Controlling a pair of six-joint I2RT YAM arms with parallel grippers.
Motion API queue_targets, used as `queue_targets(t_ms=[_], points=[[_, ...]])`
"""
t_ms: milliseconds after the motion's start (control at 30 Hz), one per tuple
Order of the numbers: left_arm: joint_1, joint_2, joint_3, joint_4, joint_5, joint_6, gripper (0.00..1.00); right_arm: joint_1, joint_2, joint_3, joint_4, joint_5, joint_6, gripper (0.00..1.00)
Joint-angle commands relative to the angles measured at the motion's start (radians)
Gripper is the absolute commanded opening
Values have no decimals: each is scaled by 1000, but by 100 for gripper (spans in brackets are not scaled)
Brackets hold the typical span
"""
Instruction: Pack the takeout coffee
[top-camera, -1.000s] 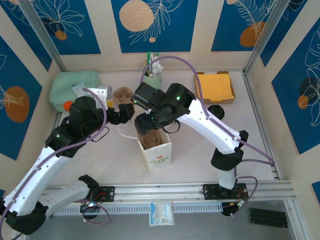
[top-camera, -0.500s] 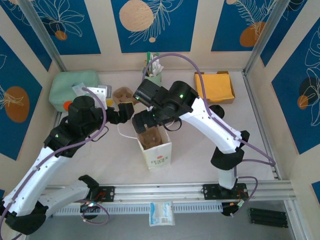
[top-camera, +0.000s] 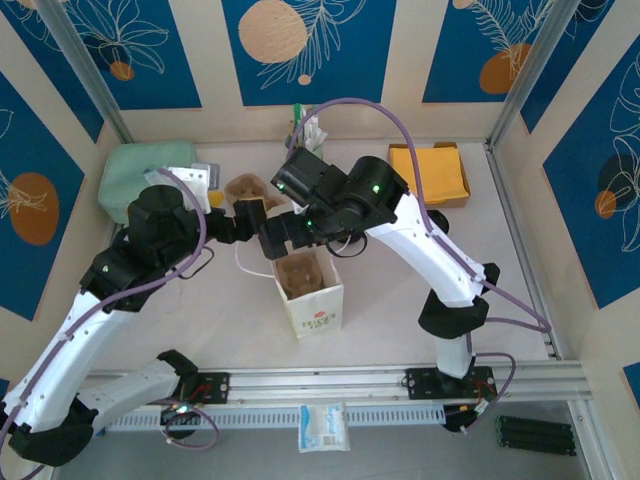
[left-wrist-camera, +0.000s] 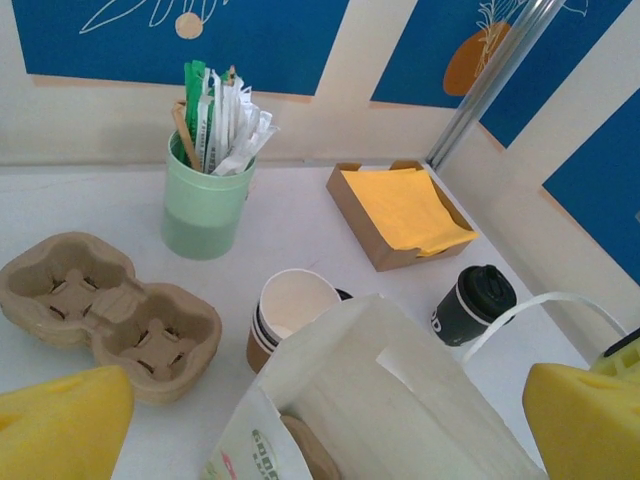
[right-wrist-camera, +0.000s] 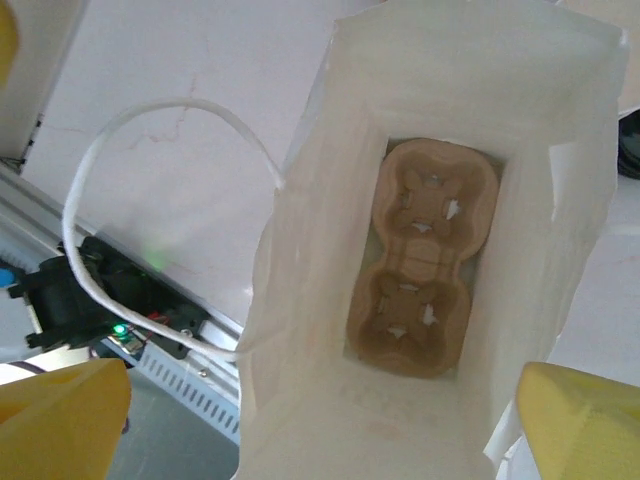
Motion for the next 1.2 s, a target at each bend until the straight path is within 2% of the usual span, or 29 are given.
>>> queue_targets(t_ms=[0,167,367,600,1167], points=[[-5,-2,45,-30,19,27,99,-30,-77,30,-137,-93,42,99],[-6,2,57,-31,27,28,99,-98,-130,15,-110,-268,26,99],[-5,8,72,-36,35,33,99,-105,-136,26,-152,-268,23,99],[-4,13,94,-55,39,39,99,-88,-155,-17,-152,-228,34,99],[-4,-4,95,-98,62,21,99,16,-140,-122,-153,-34,52,99]])
